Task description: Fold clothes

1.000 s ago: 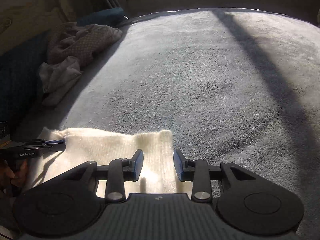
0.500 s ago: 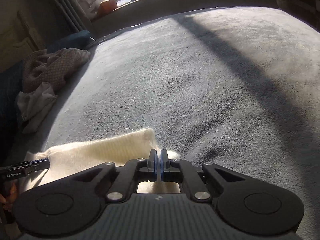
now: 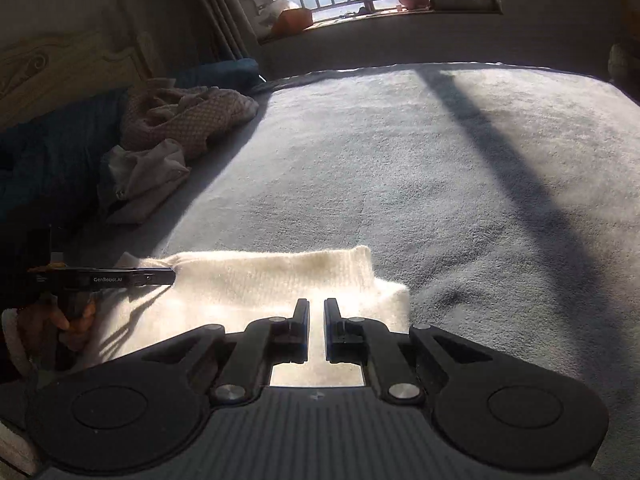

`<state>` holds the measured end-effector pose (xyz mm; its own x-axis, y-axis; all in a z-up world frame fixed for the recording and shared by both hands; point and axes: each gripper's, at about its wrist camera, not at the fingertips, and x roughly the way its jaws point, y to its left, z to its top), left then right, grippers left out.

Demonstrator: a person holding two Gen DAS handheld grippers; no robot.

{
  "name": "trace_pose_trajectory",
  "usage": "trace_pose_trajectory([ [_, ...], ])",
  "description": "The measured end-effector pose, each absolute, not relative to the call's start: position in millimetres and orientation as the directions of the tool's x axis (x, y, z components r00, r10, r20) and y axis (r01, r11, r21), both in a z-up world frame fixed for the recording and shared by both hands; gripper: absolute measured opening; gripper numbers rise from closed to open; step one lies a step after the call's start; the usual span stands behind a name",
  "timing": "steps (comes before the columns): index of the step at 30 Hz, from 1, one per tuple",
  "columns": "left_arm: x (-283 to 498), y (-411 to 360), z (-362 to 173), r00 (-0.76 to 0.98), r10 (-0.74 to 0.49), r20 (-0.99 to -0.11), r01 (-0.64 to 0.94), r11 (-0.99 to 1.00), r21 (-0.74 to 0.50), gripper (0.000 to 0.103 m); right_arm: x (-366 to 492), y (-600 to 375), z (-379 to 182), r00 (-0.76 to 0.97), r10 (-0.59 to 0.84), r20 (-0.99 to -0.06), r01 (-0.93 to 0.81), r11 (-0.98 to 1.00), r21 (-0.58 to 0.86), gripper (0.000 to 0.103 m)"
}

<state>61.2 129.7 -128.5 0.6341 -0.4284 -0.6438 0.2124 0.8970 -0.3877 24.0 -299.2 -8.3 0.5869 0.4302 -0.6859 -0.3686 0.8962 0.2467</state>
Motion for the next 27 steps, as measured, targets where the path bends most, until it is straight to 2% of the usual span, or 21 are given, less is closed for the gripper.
trace_pose_trajectory([
  [4,60,126,-128,0.643,-0.412,-0.646,0.216,0.906,-0.363,0.017,5,-288,-50,0.534,0.249,-0.808,-0.342,0.937,0.063,0.004],
  [6,59,124,-127,0.644,-0.404,-0.65,0.22,0.911,-0.348,0.017,-6,-292,-53,0.565,0.251,-0.786,-0.343,0.938,0.052,0.004],
  [11,55,121,-115,0.648,-0.367,-0.668,0.214,0.929,-0.303,0.017,-26,-305,-18,0.63,0.257,-0.733,-0.318,0.946,0.059,0.006],
  [14,29,122,-88,0.704,-0.312,-0.638,0.212,0.95,-0.231,0.019,-44,-307,-1,0.654,0.305,-0.692,-0.338,0.937,0.094,0.006],
  [16,1,122,-66,0.713,-0.342,-0.612,0.264,0.94,-0.217,0.021,-58,-304,1,0.647,0.364,-0.67,-0.379,0.916,0.133,0.006],
  [19,-42,118,-49,0.659,-0.424,-0.621,0.37,0.902,-0.223,0.025,-79,-295,-4,0.613,0.443,-0.654,-0.434,0.881,0.189,0.007],
  [21,-71,116,-54,0.588,-0.461,-0.665,0.412,0.878,-0.244,0.026,-91,-289,-18,0.578,0.465,-0.67,-0.446,0.868,0.218,0.007],
  [25,-104,128,-91,0.497,-0.443,-0.746,0.347,0.89,-0.297,0.026,-103,-284,-70,0.524,0.357,-0.773,-0.435,0.893,0.117,0.005],
  [27,-115,144,-110,0.521,-0.454,-0.723,0.319,0.889,-0.329,0.023,-107,-291,-79,0.546,0.378,-0.748,-0.43,0.892,0.137,0.002],
])
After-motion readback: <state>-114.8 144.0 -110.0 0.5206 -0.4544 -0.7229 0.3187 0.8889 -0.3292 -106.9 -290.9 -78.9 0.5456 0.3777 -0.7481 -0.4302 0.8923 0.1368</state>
